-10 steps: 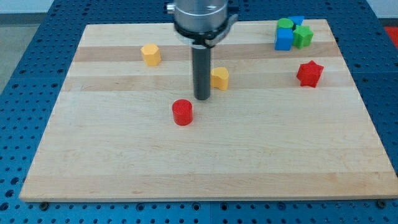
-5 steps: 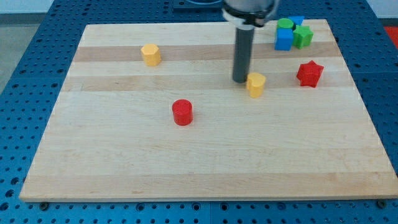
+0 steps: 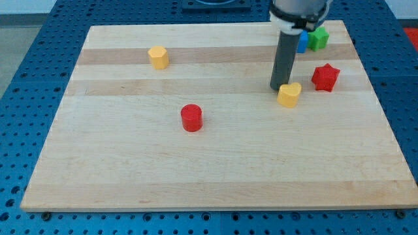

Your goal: Move the yellow heart into the red star

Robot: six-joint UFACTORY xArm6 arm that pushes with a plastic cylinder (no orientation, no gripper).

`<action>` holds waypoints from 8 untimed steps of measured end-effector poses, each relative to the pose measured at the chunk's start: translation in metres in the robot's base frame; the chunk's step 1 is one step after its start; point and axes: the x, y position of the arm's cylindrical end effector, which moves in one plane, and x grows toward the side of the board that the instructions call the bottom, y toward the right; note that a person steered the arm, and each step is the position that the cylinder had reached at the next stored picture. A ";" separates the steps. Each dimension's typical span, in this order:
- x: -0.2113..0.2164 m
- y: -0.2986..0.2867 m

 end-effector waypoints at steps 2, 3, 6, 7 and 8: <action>0.024 -0.006; 0.062 -0.006; 0.068 0.011; 0.039 0.030; 0.010 0.049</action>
